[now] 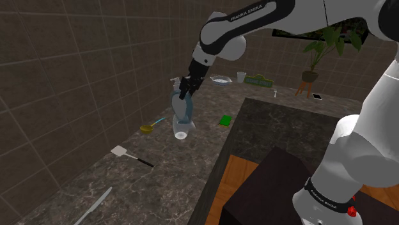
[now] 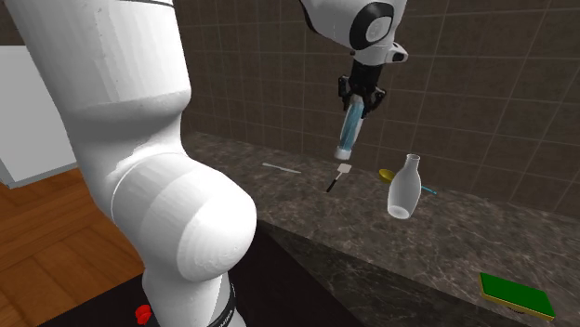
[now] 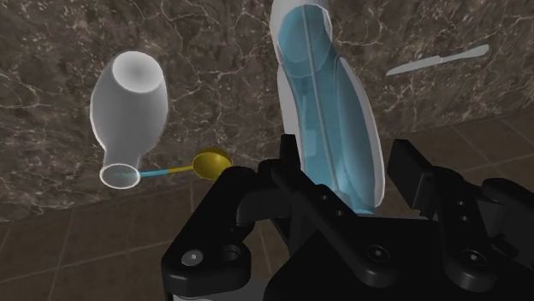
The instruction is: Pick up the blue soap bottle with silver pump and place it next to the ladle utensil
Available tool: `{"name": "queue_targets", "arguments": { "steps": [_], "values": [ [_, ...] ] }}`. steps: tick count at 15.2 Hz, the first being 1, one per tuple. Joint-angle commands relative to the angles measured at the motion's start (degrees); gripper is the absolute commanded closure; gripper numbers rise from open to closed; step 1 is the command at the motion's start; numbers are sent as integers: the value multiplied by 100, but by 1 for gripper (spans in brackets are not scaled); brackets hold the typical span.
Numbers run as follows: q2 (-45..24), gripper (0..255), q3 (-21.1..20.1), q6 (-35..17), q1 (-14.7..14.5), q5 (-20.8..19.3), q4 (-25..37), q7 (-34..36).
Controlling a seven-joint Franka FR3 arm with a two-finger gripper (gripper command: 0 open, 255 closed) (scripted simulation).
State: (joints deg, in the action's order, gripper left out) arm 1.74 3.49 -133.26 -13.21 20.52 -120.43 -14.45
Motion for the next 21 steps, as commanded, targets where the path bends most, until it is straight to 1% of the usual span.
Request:
{"name": "queue_targets", "arguments": {
  "steps": [1, 7, 12, 17, 21],
  "values": [
    [-331, 255, 109, -29, 94, 119, 233, -297],
    [-1298, 255, 331, 83, 458, 453, 1083, -1057],
    [-2185, 255, 419, 291, 822, 683, 1997, -1555],
    [-3163, 255, 446, 609, 1221, 830, 3143, -1897],
    [-4052, 255, 442, 969, 1556, 882, 4306, -2042]
  ]
}}
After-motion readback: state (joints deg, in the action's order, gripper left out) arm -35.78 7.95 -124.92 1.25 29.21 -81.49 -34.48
